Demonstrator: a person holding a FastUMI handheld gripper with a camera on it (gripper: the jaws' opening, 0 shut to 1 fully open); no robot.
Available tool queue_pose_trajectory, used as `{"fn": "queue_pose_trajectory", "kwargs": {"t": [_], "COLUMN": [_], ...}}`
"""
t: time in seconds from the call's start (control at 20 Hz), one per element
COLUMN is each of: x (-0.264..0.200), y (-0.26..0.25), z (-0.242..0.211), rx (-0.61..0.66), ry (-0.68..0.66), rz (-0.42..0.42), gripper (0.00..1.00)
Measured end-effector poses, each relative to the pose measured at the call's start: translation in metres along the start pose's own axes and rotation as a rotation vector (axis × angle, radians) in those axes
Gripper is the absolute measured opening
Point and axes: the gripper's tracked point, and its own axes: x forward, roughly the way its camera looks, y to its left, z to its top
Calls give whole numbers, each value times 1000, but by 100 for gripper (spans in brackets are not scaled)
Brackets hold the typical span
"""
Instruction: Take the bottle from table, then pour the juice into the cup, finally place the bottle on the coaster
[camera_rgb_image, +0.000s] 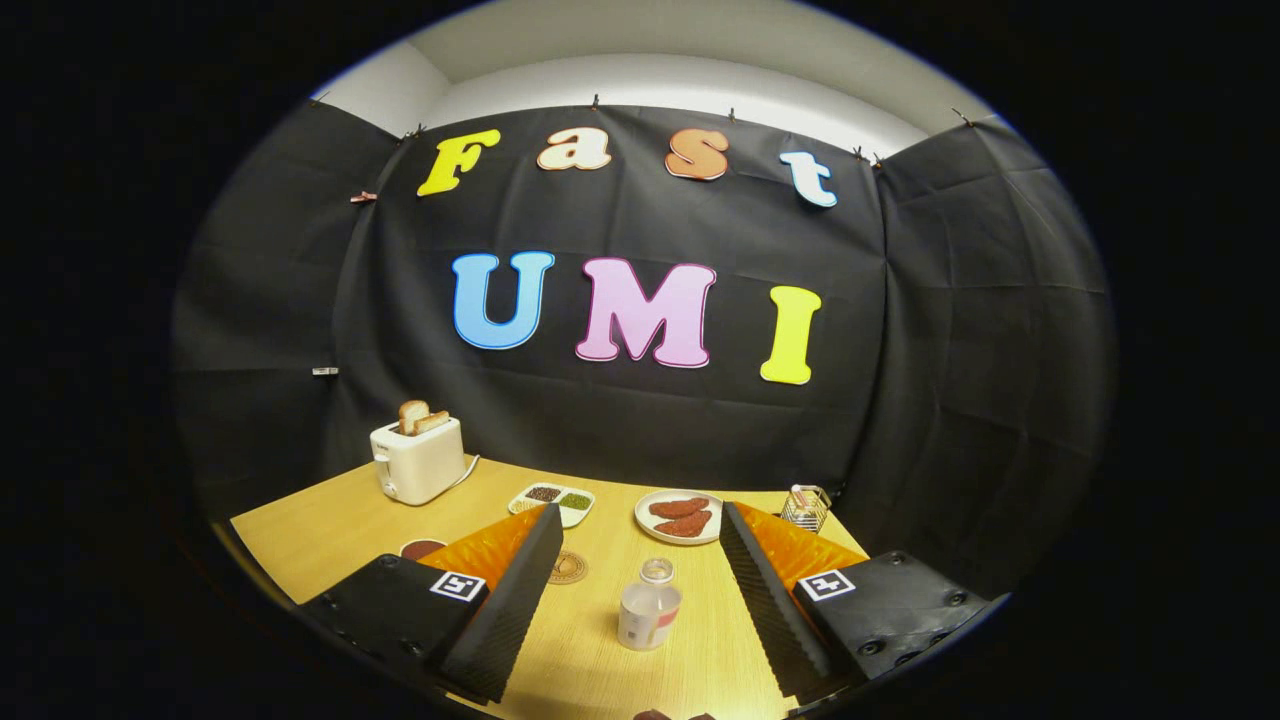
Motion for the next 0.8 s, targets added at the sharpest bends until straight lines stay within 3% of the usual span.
{"fn": "queue_pose_trajectory", "kwargs": {"t": [0.4,0.8], "x": [40,64], "y": [-12,-15], "z": [-45,-85], "rx": [0,-5], "ry": [31,38], "rz": [85,83], "gripper": [97,97]}}
